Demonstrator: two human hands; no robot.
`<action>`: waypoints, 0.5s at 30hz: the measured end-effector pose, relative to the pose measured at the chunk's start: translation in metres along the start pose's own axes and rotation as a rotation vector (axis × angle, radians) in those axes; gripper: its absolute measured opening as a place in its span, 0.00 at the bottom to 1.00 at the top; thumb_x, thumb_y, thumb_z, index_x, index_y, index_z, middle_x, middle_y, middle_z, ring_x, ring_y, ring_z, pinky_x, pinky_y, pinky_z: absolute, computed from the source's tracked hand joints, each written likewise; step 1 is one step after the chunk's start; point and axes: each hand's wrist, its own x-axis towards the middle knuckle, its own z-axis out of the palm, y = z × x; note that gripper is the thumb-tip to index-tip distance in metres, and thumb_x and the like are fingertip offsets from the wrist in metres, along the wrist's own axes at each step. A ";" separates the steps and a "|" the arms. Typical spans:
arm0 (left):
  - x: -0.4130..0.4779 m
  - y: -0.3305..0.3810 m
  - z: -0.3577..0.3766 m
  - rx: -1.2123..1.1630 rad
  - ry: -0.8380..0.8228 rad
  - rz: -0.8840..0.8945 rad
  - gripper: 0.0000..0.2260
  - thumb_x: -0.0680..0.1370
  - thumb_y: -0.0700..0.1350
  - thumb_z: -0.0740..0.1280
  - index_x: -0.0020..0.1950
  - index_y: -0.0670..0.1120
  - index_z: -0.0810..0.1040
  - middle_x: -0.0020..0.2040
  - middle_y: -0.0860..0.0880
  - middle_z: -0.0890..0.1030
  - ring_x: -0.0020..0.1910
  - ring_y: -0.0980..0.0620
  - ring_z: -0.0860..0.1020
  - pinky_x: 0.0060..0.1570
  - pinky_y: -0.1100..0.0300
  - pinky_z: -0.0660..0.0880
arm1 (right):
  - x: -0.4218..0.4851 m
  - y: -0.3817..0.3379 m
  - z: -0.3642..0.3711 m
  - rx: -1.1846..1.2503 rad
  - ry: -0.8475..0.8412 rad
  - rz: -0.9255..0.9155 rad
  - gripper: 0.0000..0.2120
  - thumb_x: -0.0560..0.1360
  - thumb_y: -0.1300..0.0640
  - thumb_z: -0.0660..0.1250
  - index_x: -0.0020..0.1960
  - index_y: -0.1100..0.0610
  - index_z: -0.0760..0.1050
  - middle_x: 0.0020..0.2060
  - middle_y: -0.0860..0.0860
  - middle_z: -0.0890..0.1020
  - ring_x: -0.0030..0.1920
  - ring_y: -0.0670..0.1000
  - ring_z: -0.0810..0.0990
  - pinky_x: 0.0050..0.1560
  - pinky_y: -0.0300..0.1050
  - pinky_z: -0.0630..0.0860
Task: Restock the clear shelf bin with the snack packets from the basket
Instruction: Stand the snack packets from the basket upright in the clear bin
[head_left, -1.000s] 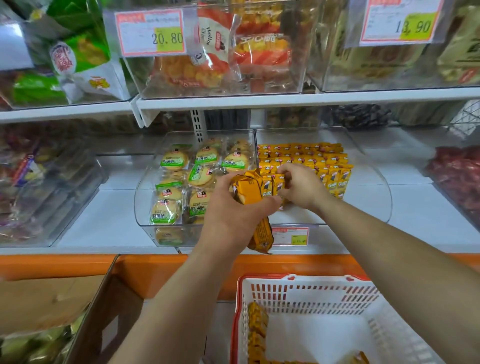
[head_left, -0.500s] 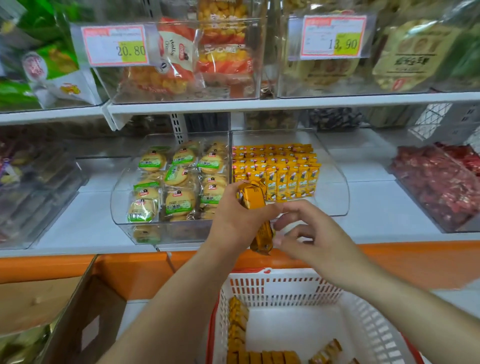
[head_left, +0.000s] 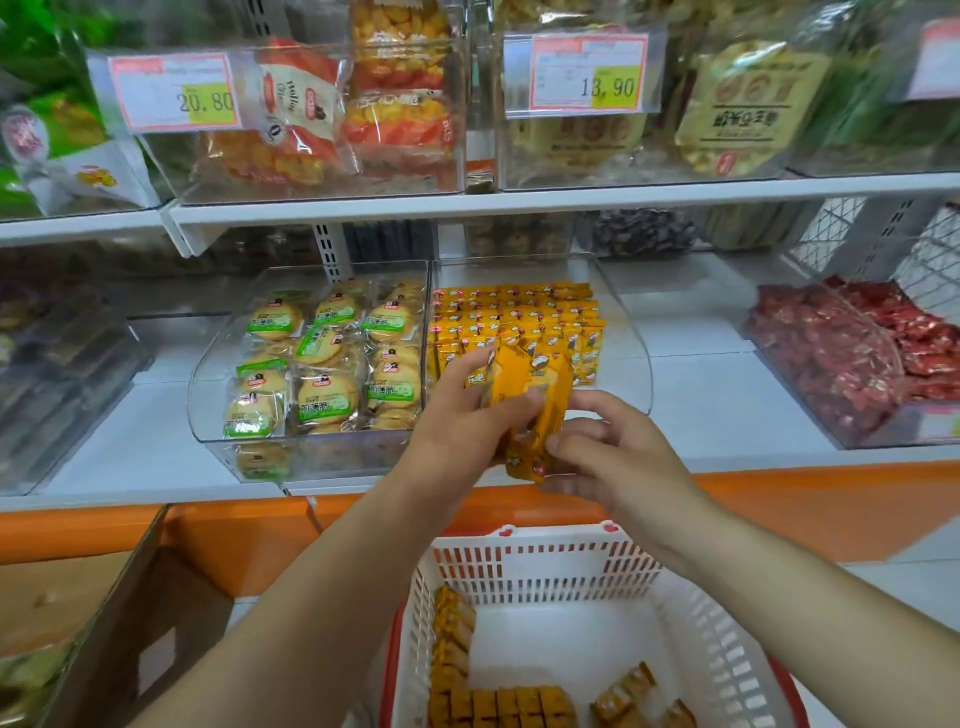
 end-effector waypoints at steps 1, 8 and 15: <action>-0.001 -0.001 0.000 0.002 -0.006 0.016 0.24 0.78 0.39 0.73 0.72 0.50 0.70 0.49 0.44 0.87 0.45 0.43 0.85 0.41 0.52 0.81 | 0.001 -0.001 -0.001 0.020 -0.005 0.005 0.12 0.77 0.65 0.69 0.59 0.55 0.78 0.44 0.59 0.86 0.46 0.59 0.86 0.44 0.48 0.82; 0.002 -0.003 -0.005 -0.010 -0.024 0.037 0.26 0.77 0.36 0.73 0.73 0.49 0.71 0.51 0.43 0.87 0.50 0.40 0.86 0.49 0.45 0.82 | 0.005 -0.002 0.003 0.053 -0.029 0.013 0.25 0.66 0.54 0.76 0.62 0.55 0.76 0.45 0.57 0.86 0.48 0.59 0.87 0.43 0.46 0.82; 0.002 -0.006 -0.014 0.025 -0.048 0.095 0.29 0.75 0.36 0.74 0.74 0.49 0.71 0.53 0.44 0.86 0.51 0.42 0.86 0.50 0.46 0.83 | 0.009 -0.002 0.002 -0.014 -0.025 0.027 0.33 0.71 0.55 0.77 0.69 0.37 0.66 0.49 0.55 0.84 0.46 0.58 0.87 0.39 0.52 0.82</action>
